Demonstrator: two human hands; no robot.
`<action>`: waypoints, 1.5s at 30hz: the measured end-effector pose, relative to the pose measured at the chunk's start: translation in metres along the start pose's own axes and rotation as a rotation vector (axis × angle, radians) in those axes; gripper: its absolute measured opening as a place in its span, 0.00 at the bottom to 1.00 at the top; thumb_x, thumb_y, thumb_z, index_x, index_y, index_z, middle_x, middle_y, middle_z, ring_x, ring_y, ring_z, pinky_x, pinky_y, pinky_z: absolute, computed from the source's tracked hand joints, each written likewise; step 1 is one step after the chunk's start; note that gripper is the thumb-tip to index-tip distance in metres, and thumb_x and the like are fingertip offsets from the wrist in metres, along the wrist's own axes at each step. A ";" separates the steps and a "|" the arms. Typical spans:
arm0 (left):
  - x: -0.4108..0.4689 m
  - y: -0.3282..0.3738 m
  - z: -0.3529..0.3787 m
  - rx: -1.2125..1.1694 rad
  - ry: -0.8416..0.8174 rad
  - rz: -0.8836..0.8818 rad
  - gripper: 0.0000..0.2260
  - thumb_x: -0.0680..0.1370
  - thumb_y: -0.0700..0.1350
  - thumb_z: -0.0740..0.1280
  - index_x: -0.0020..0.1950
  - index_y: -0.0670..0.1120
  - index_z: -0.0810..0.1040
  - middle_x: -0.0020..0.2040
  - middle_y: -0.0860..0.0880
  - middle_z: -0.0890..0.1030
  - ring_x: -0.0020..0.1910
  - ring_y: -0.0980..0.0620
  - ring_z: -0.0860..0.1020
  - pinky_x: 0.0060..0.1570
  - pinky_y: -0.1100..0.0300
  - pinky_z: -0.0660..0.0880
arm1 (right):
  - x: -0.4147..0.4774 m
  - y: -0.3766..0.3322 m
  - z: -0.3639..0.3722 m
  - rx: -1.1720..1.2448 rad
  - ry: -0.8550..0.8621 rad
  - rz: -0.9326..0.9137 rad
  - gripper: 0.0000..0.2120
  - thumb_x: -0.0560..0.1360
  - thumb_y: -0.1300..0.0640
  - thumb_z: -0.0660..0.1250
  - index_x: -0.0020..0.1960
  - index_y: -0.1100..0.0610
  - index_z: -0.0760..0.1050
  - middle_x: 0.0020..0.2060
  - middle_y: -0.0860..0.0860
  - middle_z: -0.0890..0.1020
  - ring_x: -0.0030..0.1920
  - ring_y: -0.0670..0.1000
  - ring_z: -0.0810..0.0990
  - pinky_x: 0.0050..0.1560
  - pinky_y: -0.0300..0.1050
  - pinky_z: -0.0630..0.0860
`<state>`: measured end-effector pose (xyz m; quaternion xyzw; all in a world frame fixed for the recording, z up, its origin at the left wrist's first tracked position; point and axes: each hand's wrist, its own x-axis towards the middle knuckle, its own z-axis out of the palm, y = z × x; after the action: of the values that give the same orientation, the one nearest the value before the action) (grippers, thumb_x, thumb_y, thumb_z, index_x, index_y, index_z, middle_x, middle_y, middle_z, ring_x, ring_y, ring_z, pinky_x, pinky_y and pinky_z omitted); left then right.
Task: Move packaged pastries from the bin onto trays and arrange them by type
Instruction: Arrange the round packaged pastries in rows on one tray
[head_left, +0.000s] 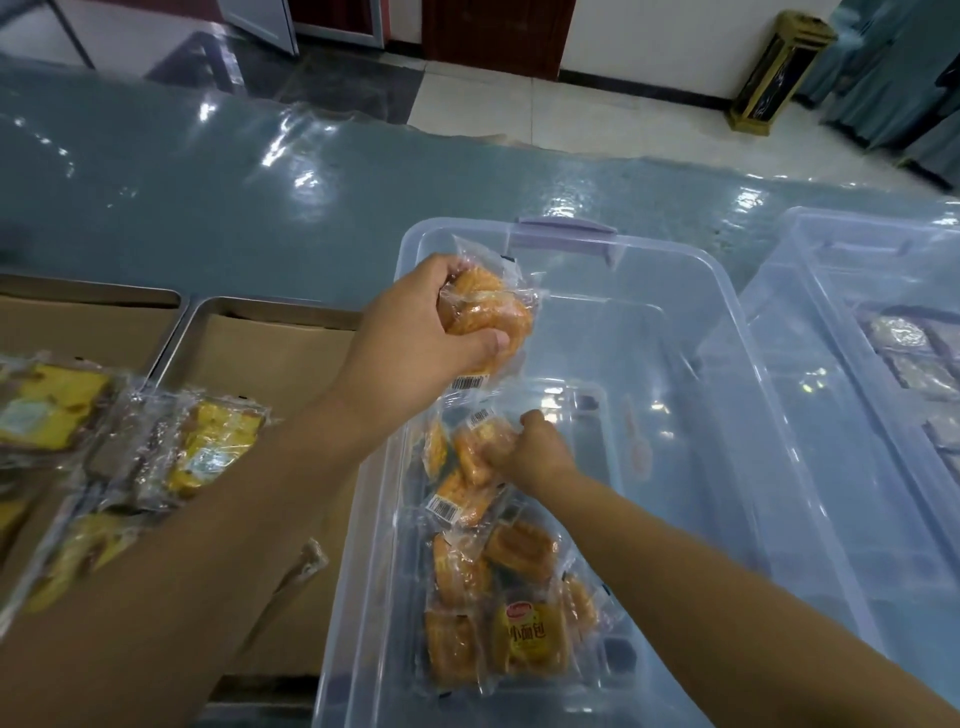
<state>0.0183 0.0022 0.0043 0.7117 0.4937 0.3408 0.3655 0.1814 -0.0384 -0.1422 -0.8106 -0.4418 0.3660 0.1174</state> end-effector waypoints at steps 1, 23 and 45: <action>0.000 0.000 0.000 -0.012 0.015 -0.003 0.24 0.68 0.56 0.74 0.56 0.64 0.64 0.44 0.68 0.72 0.41 0.76 0.72 0.30 0.80 0.67 | 0.001 0.000 0.000 0.003 -0.033 0.039 0.27 0.69 0.45 0.72 0.61 0.58 0.68 0.50 0.52 0.76 0.44 0.51 0.76 0.37 0.39 0.73; -0.006 0.004 -0.001 0.035 0.264 -0.009 0.22 0.70 0.52 0.74 0.60 0.57 0.69 0.49 0.60 0.75 0.46 0.65 0.75 0.39 0.77 0.70 | -0.016 -0.035 0.012 0.100 -0.112 -0.323 0.36 0.71 0.46 0.67 0.72 0.45 0.49 0.66 0.54 0.69 0.62 0.60 0.73 0.62 0.55 0.72; -0.012 0.020 -0.003 0.001 0.420 -0.008 0.24 0.68 0.52 0.74 0.61 0.55 0.70 0.55 0.52 0.75 0.50 0.53 0.77 0.51 0.51 0.77 | -0.043 -0.040 -0.044 0.557 0.327 -0.556 0.24 0.70 0.57 0.69 0.52 0.31 0.63 0.44 0.38 0.80 0.43 0.37 0.80 0.40 0.29 0.73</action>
<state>0.0219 -0.0136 0.0218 0.6233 0.5621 0.4798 0.2556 0.1722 -0.0437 -0.0693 -0.6453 -0.5035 0.2922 0.4947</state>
